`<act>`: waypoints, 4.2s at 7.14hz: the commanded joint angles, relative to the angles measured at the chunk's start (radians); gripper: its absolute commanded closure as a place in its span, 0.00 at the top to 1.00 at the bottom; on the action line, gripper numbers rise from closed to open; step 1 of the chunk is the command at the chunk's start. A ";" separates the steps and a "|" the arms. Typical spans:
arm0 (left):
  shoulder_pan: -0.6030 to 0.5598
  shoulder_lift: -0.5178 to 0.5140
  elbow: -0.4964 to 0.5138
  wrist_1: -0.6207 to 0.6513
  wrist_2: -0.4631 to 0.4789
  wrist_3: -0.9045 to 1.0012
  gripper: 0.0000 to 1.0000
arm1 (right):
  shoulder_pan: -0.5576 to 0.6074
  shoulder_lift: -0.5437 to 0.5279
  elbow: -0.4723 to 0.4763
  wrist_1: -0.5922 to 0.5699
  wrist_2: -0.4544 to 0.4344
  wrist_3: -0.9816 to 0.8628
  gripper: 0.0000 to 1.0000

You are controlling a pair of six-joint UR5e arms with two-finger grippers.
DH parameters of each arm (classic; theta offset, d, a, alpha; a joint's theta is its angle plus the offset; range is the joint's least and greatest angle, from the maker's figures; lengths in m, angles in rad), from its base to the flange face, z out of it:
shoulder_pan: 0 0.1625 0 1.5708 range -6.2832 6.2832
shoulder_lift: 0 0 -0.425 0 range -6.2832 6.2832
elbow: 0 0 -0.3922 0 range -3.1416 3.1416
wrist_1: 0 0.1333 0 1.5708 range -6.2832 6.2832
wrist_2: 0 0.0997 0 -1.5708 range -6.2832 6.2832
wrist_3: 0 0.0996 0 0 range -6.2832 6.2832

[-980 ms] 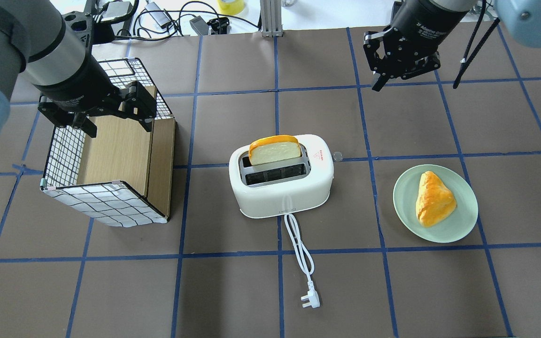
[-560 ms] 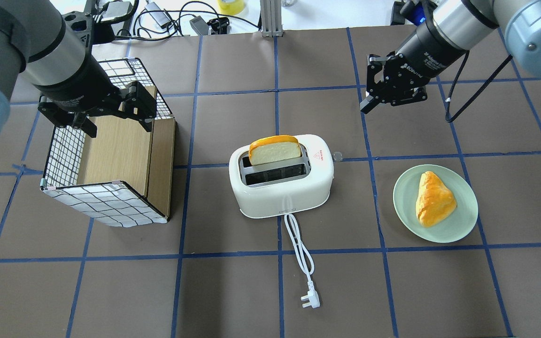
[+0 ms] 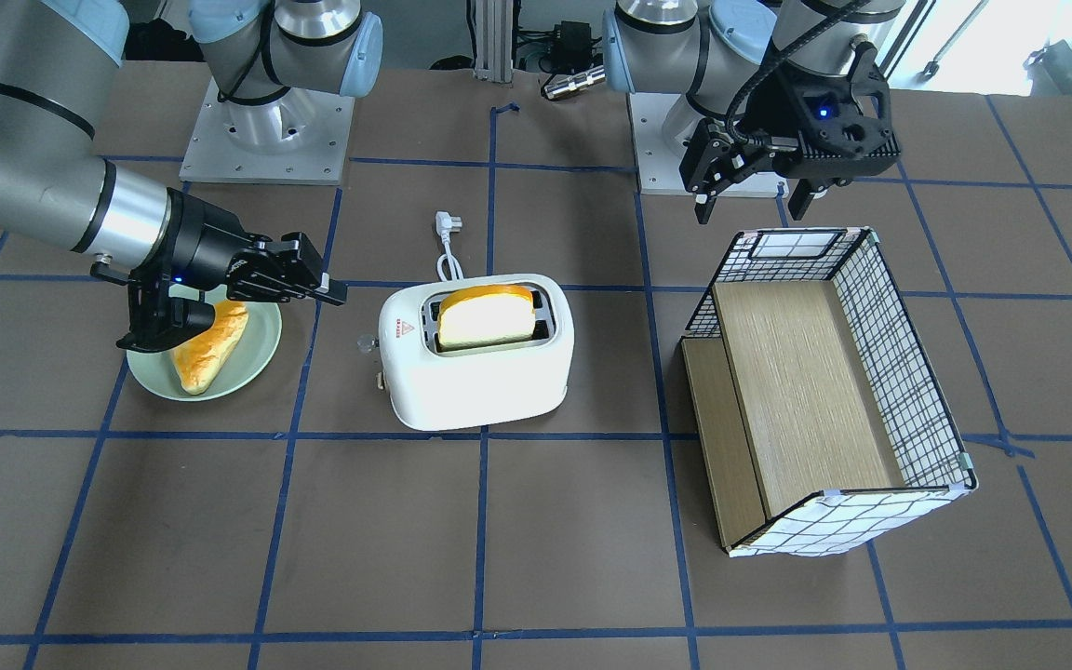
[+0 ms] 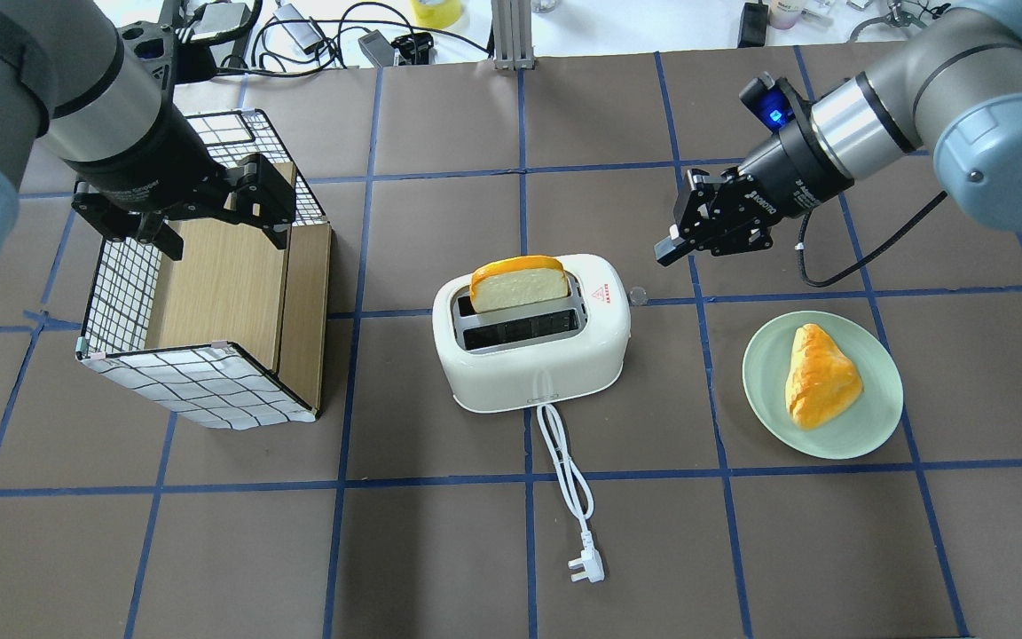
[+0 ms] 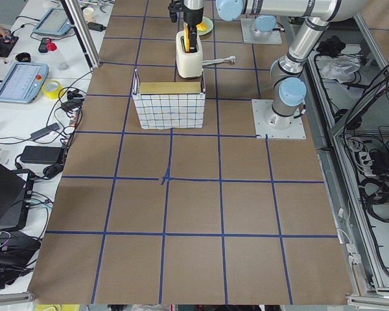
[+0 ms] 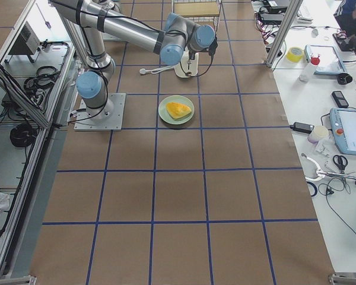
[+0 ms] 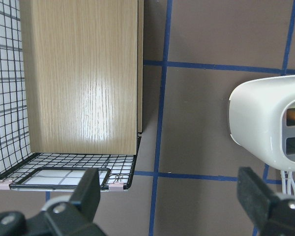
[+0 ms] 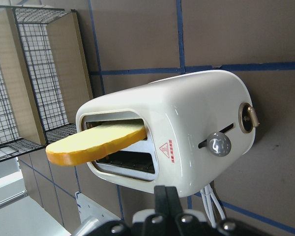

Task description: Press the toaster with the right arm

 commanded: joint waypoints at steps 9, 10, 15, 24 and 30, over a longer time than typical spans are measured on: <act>0.000 0.000 0.000 0.000 0.000 0.000 1.00 | -0.004 0.087 0.152 -0.283 0.066 -0.077 0.00; 0.000 0.000 0.000 0.000 0.000 0.000 1.00 | -0.004 0.091 0.152 -0.285 0.066 -0.077 0.00; 0.000 0.000 0.000 0.000 0.000 0.000 1.00 | -0.004 0.139 0.181 -0.387 0.064 -0.081 0.00; 0.000 0.000 0.000 0.000 0.000 0.000 1.00 | 0.006 0.013 0.102 -0.401 -0.122 0.246 0.00; 0.000 0.000 0.000 0.000 0.000 0.000 1.00 | 0.203 -0.024 -0.347 0.011 -0.655 0.422 0.00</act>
